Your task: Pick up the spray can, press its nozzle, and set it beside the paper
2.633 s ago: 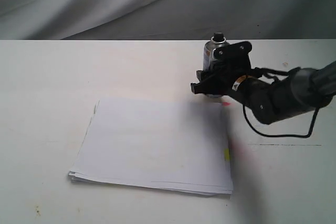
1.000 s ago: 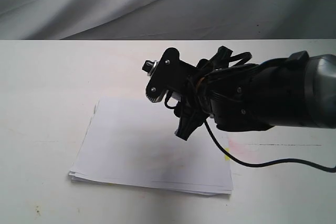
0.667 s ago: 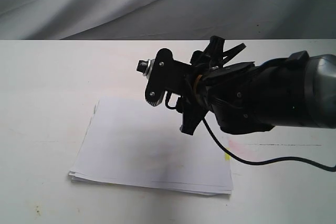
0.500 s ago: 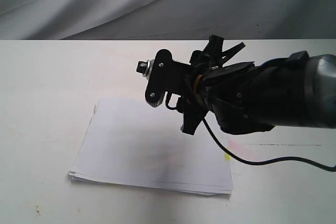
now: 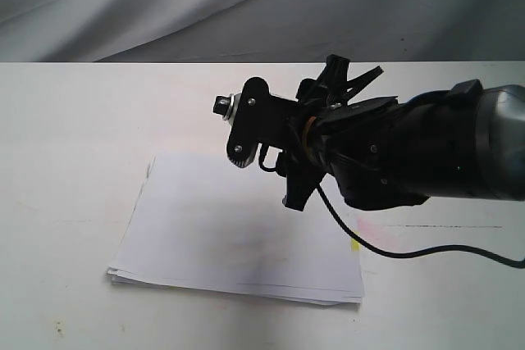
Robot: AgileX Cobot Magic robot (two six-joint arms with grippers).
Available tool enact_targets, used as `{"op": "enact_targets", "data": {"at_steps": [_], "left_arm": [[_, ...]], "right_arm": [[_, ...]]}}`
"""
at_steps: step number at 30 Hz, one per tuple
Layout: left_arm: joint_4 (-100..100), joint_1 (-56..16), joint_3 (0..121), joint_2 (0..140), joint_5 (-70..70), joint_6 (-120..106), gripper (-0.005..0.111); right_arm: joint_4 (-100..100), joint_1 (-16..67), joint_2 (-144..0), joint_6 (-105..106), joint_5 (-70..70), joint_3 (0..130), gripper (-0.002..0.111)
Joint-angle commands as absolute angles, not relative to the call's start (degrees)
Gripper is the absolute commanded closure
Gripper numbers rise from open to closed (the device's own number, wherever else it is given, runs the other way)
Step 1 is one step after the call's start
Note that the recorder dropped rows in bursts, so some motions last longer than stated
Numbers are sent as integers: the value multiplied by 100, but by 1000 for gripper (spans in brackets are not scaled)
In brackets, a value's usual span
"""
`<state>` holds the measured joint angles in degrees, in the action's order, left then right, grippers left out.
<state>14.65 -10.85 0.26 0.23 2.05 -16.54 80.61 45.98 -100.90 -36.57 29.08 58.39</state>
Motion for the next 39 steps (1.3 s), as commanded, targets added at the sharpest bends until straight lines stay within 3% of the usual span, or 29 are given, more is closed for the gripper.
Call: {"op": "enact_targets", "data": {"at_steps": [1,11,16,20,25,30,35,39], "left_arm": [[1451,-1086,0,0,199,-1655,107],[2366,-1086,0,84,-268,1203,107],[2997,-1086,437,1174,203,1488,107],[2875,-1086,2001,3055,978,1127,107],[2606,-1051,4944,5890,1949,-124,107],[4010,32,7324,7884,4388,-1784,107],[6661,1265,7598,8895,6165,-3774,107],[7314,1597,7598,9482,6996,-4815,107]], "right_arm": [[8185,4609,-10034,-3632,2958,5879,108],[8202,4609,-10034,-3484,2958,5879,108],[8214,4609,-10034,-3444,2958,5879,108],[8214,4609,-10034,-3444,2958,5879,108],[8213,4609,-10034,-3430,2958,5879,108],[8213,4609,-10034,-3430,2958,5879,108],[8213,4609,-10034,-3430,2958,5879,108],[8213,4609,-10034,-3429,2915,5879,108]]}}
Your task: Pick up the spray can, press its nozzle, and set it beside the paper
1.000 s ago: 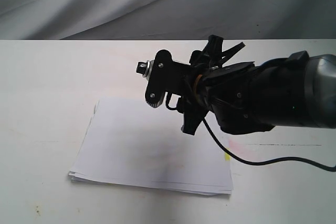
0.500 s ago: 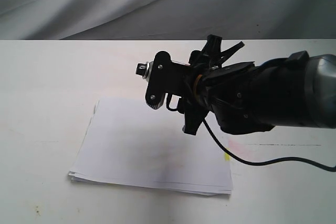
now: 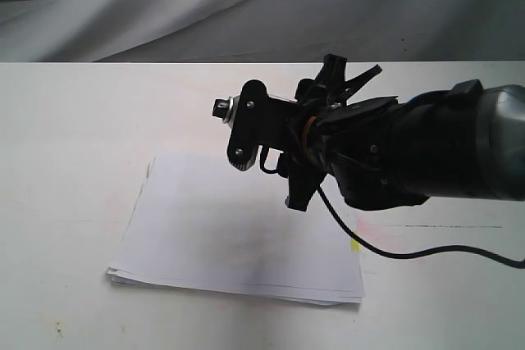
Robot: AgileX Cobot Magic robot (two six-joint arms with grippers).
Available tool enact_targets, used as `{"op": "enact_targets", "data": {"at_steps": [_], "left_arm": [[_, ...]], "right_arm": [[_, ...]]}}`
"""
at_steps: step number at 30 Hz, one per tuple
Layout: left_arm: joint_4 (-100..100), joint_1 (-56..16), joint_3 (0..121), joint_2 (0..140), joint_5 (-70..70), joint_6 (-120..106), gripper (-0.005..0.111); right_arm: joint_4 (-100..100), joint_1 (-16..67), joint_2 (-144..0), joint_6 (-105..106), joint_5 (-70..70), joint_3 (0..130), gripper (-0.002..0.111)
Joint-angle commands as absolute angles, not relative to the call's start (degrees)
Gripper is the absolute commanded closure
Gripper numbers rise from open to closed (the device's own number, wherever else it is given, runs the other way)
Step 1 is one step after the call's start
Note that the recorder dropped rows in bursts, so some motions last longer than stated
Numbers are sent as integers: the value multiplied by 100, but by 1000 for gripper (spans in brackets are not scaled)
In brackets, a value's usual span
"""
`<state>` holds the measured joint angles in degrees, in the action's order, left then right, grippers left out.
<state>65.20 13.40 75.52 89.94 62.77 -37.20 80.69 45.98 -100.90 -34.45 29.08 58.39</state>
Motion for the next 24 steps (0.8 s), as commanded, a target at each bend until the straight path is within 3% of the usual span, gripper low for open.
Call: {"op": "enact_targets", "data": {"at_steps": [1,13,24], "left_arm": [[7262,1597,7573,9581,6996,-5031,107],[8637,601,6072,10075,6361,-9054,107],[8994,-154,6033,10646,6445,-10836,107]], "right_arm": [[8213,4609,-10034,-3429,2915,5879,108],[8193,4609,-10034,-3429,2865,5879,108],[8167,4609,-10034,-3429,2866,5879,108]]}}
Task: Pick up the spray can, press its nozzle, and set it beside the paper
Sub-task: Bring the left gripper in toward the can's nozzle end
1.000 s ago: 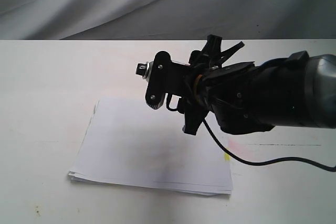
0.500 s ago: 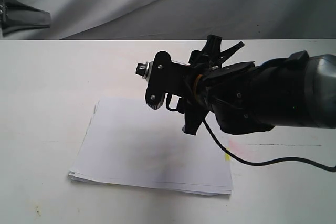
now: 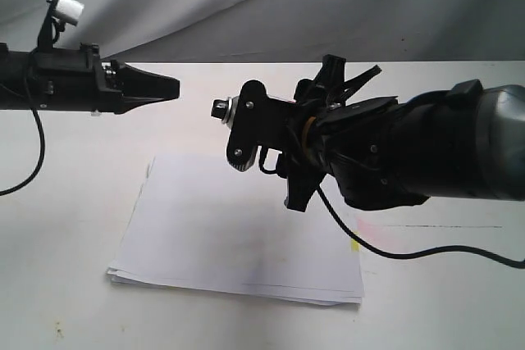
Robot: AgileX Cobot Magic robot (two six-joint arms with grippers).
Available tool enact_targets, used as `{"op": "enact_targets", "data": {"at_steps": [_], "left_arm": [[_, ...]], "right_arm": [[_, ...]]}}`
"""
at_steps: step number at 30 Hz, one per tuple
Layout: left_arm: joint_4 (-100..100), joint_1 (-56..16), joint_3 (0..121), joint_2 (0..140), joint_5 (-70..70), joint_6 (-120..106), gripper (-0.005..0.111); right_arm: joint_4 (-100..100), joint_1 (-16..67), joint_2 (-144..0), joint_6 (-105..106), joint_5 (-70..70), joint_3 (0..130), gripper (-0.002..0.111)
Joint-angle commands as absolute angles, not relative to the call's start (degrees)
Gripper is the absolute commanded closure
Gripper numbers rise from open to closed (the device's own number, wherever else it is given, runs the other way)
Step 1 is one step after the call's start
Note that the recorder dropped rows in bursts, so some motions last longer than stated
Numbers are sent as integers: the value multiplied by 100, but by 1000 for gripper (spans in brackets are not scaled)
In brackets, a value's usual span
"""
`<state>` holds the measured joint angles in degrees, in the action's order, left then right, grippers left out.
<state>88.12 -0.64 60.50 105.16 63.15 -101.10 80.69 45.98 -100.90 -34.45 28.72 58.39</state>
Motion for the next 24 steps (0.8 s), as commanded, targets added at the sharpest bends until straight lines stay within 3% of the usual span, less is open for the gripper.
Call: {"op": "enact_targets", "data": {"at_steps": [1,7,24], "left_arm": [[9041,-154,6033,10662,6461,-10983,107],[9259,-154,6033,10792,6773,-11955,107],[9141,-154,6033,11010,6996,-11987,107]], "right_arm": [[8167,4609,-10034,-3429,2866,5879,108],[8167,4609,-10034,-3429,2866,5879,108],[8167,4609,-10034,-3429,2852,5879,108]]}}
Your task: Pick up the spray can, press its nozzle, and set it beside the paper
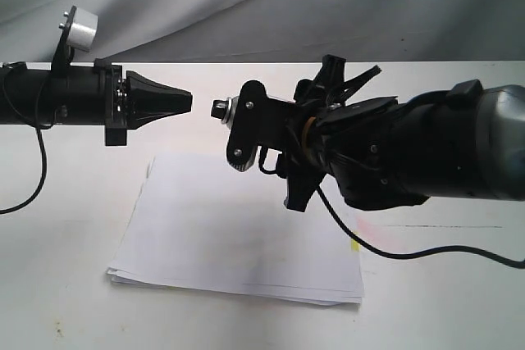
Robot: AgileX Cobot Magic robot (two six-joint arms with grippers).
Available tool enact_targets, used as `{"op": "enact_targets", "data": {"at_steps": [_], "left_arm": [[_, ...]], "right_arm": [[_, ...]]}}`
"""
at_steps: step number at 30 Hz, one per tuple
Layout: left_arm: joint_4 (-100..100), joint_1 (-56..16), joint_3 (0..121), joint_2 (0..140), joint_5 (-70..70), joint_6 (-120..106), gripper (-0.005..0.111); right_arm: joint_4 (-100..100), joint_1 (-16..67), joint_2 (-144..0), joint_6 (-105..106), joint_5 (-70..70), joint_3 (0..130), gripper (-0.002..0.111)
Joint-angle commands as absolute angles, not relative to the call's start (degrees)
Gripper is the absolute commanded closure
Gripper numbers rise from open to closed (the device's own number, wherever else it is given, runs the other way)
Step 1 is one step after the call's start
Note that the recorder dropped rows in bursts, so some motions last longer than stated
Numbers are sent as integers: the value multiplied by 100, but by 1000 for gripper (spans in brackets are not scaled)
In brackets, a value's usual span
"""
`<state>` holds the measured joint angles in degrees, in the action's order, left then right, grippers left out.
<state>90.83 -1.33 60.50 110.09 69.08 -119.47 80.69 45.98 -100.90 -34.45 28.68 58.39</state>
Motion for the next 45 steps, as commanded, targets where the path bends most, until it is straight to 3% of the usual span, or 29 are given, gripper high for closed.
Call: {"op": "enact_targets", "data": {"at_steps": [1,35,45], "left_arm": [[9141,-154,6033,11010,6996,-11987,107],[8972,-401,6033,10810,6996,-11990,107],[9074,-897,6033,10810,6996,-11990,107]], "right_arm": [[8167,4609,-10034,-3429,2852,5879,108],[8143,4609,-10034,-3324,2791,5879,108],[8143,4609,-10034,-3323,2763,5879,108]]}}
